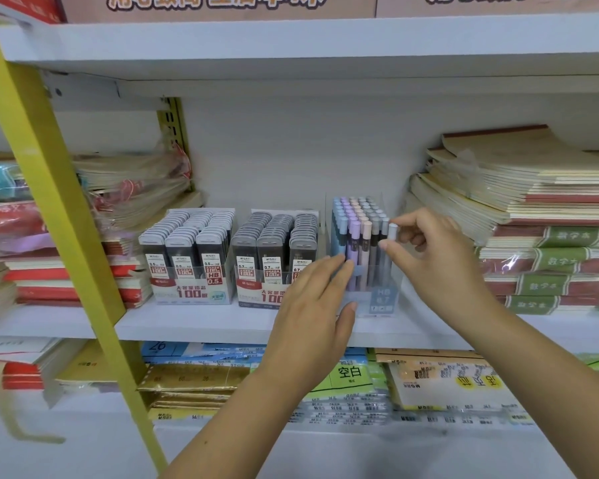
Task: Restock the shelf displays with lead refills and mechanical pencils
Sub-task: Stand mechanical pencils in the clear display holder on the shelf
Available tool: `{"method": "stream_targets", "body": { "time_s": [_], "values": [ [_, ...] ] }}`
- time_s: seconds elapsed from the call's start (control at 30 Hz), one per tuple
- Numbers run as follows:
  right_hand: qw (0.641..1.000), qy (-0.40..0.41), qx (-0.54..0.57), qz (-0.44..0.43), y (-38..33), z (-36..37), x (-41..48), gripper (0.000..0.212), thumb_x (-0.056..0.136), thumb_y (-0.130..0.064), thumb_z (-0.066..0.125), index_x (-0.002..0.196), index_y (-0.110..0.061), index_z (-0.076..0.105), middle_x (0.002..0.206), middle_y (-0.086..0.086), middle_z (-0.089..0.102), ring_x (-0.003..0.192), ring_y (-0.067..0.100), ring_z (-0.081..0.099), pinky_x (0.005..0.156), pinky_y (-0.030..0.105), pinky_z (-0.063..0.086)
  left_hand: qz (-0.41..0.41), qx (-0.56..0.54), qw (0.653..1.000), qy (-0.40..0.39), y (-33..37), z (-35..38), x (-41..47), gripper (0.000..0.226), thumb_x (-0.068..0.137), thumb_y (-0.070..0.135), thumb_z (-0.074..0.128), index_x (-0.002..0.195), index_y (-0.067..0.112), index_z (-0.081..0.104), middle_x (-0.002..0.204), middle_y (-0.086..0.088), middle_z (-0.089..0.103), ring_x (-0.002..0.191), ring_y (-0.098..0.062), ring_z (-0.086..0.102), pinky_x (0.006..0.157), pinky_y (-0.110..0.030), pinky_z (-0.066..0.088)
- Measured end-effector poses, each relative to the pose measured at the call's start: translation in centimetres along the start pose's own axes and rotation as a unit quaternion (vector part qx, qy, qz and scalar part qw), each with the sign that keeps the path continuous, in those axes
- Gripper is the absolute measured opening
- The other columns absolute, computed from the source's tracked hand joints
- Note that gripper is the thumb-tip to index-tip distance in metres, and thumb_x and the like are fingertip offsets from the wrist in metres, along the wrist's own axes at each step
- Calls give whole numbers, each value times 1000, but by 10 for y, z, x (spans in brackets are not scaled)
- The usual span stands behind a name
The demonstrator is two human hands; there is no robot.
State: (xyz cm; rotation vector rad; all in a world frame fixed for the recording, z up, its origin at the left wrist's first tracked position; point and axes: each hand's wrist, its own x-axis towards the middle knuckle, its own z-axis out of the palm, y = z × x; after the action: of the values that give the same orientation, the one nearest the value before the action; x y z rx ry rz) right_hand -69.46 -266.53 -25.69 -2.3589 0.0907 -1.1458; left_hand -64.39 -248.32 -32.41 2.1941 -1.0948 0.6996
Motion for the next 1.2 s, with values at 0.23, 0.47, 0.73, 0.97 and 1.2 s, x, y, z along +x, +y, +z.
{"method": "stream_targets", "body": {
  "time_s": [0.23, 0.47, 0.73, 0.97, 1.2],
  "values": [
    [985, -126, -96, -69, -1, 22, -35, 105, 80, -49, 70, 144, -58, -13, 153, -20, -34, 148, 19, 10, 95, 31, 43, -17, 185, 978, 92, -35, -36, 4, 74, 86, 44, 65, 152, 22, 39, 162, -7, 31, 153, -29, 19, 122, -54, 19],
    [988, -88, -97, -82, 0, 38, -33, 102, 83, -39, 71, 148, -50, -8, 154, -23, -27, 137, 12, 22, 78, 22, 38, -43, 213, 974, 55, -45, -36, 17, 83, 78, 35, 83, 150, 26, 42, 156, -5, 43, 147, -29, 35, 119, -58, 25],
    [973, -86, -199, -78, -13, 25, -7, 90, 79, -78, 41, 146, -51, -13, 160, -13, -21, 149, 15, -13, 115, 39, 1, -28, 209, 974, 83, -45, -36, 22, 69, 90, 47, 66, 150, 28, 39, 157, -4, 42, 148, -26, 34, 120, -55, 23],
    [953, -180, -233, -76, -32, 23, 28, 65, 93, -57, 45, 150, -31, 29, 158, -6, 28, 146, 14, 22, 116, 32, 20, -10, 161, 987, -2, -50, -53, 44, 51, 103, 48, 41, 152, 34, 37, 159, 5, 40, 148, -19, 33, 121, -42, 17],
    [945, -193, -203, -171, -95, 57, 20, 60, 97, -53, 23, 153, -32, 21, 161, -6, 20, 149, 14, 8, 115, 30, 1, -95, 186, 976, 68, -107, -118, 22, 50, 103, 47, 43, 148, 25, 46, 159, -4, 40, 151, -23, 27, 122, -46, 17]
  ]
}}
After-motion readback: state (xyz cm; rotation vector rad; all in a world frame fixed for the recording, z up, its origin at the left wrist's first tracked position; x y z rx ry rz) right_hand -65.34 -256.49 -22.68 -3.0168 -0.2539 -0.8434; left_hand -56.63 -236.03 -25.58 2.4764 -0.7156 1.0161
